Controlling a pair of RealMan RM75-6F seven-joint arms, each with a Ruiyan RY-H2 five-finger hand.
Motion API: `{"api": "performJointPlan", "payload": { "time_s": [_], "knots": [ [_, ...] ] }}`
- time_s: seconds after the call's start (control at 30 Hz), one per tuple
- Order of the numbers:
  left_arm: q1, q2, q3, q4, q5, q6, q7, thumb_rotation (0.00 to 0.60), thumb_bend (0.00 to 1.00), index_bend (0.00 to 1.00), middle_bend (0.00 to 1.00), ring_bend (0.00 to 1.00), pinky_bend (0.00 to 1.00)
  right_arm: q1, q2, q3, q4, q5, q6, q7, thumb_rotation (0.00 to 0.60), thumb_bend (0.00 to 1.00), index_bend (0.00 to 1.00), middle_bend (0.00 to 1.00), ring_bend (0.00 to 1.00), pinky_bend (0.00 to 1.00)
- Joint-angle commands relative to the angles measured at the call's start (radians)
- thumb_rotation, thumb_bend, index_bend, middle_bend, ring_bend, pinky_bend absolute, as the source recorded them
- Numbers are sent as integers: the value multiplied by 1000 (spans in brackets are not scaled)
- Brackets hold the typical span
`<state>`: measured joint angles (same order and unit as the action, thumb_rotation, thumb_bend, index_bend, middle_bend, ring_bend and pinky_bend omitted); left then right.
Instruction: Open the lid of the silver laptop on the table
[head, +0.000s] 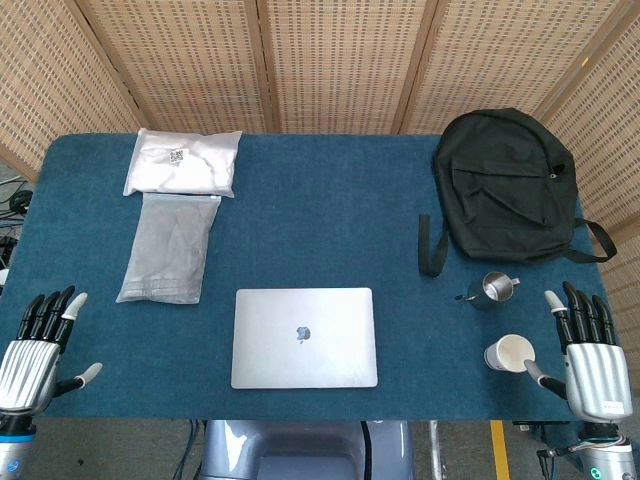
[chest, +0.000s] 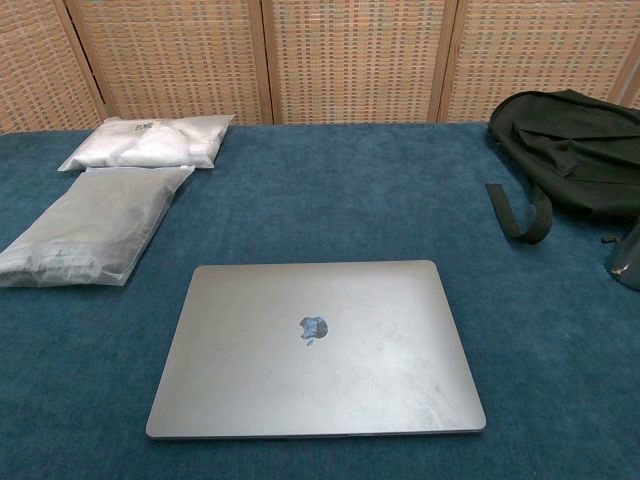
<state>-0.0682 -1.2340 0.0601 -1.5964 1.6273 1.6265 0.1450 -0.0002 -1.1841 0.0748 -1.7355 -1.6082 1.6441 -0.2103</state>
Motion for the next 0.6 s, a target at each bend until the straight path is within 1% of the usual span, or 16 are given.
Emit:
{"api": "performJointPlan", "payload": {
  "time_s": [0.03, 0.2, 0.3, 0.33, 0.47, 0.6],
  "knots": [
    [1, -1, 0, 2, 5, -2, -1, 600, 0, 0, 0, 0, 0, 0, 0, -1, 1, 0, -2, 3, 600, 0, 64, 0, 0, 0],
    [-5, -2, 0, 6, 17, -16, -5, 600, 0, 0, 0, 0, 0, 1, 2, 0, 0, 2, -4, 11, 600, 0, 64, 0, 0, 0],
    [-38, -5, 2, 19, 69, -41, -16, 600, 0, 0, 0, 0, 0, 1, 3, 0, -1, 2, -5, 17, 600, 0, 64, 0, 0, 0],
    [-55, -5, 6, 24, 95, -58, -16, 600, 0, 0, 0, 0, 0, 2, 3, 0, -2, 2, -6, 19, 600, 0, 64, 0, 0, 0],
    [-169, -14, 21, 41, 255, -148, -25, 600, 0, 0, 0, 0, 0, 5, 4, 0, -5, 1, -11, 20, 600, 0, 64, 0, 0, 0],
    [-276, -61, 16, 70, 397, -204, -32, 600, 0, 0, 0, 0, 0, 3, 5, -1, -7, -2, -8, 20, 600, 0, 64, 0, 0, 0]
  ]
}}
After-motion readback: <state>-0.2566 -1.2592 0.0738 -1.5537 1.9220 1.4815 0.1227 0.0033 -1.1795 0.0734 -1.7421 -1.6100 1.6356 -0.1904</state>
